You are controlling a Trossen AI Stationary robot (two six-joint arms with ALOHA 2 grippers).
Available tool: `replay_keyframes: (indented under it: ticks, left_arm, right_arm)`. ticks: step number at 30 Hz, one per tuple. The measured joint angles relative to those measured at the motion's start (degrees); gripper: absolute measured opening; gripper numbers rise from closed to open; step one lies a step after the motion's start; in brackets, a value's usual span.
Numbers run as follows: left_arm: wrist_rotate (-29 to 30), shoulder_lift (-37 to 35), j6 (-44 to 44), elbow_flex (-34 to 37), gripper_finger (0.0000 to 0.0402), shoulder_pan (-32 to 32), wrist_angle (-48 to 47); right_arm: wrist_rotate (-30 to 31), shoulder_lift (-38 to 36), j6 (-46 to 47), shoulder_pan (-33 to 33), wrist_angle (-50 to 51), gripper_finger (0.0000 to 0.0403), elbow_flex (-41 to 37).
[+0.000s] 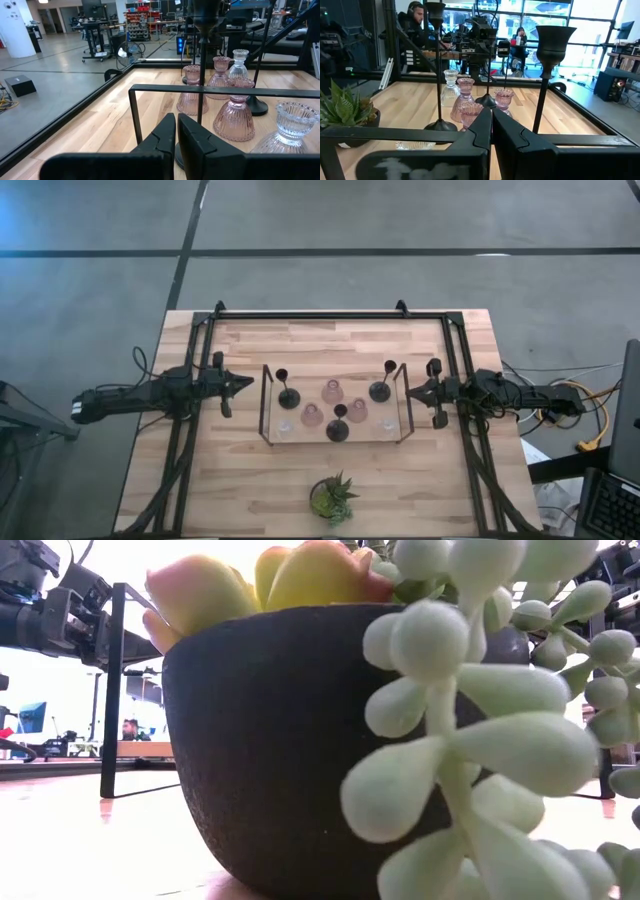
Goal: Pick & Place candle stick holders
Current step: Return to Home Position
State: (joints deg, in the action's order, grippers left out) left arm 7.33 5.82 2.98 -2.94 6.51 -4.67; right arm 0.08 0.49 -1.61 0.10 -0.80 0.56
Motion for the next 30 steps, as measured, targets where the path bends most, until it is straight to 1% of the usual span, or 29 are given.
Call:
replay_keyframes:
  ticks: [19, 22, 25, 28, 30]
  left_arm:
    - [0.0, -0.2, 0.0, 0.3, 0.0023, 0.0, 0.4]
    - [-0.2, -1.3, -2.9, 0.4, 0.0023, 0.0, 0.6]
    - [-1.8, -3.3, -6.4, 0.4, 0.0023, 0.0, 0.6]
    - [-5.9, -5.7, -7.4, 0.5, 0.0023, -0.6, 0.2]
    - [-9.2, -5.7, -7.1, 0.5, 0.0023, -1.5, 0.4]
  right_arm:
    - [0.0, 0.0, 0.1, 0.0, 0.0, 0.0008, 0.0]
    - [0.0, 0.0, 0.1, 0.0, 0.0, 0.0009, 0.0]
    - [0.0, 0.0, 0.1, 0.0, 0.1, 0.0009, 0.0]
    - [0.0, 0.0, 0.1, 0.0, 0.1, 0.0009, 0.0]
    - [0.0, 0.0, 0.1, 0.0, 0.1, 0.0009, 0.0]
